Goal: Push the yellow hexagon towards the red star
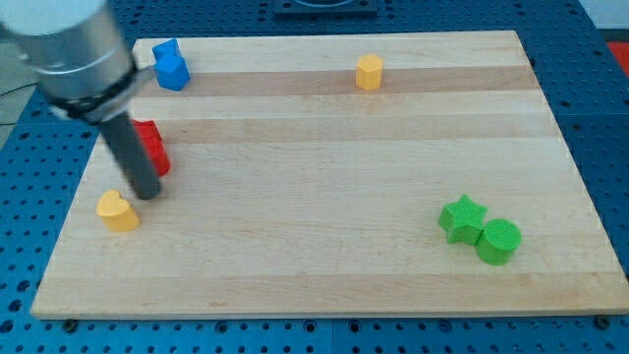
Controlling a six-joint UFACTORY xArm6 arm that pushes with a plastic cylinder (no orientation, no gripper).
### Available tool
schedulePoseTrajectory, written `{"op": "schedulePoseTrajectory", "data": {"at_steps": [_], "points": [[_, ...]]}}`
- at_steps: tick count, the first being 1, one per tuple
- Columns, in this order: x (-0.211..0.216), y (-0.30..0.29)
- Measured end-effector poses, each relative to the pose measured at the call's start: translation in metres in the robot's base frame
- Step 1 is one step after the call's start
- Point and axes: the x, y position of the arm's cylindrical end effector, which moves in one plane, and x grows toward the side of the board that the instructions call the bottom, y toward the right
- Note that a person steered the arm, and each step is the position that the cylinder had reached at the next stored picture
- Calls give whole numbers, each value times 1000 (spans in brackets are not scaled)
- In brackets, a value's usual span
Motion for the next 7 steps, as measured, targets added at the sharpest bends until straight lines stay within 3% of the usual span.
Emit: {"op": "schedulePoseTrajectory", "data": {"at_steps": [1, 2, 3, 4, 5, 6, 7], "points": [[47, -16], [0, 54], [-81, 161], [-134, 293], [-187, 363], [-217, 304], [-165, 199]]}}
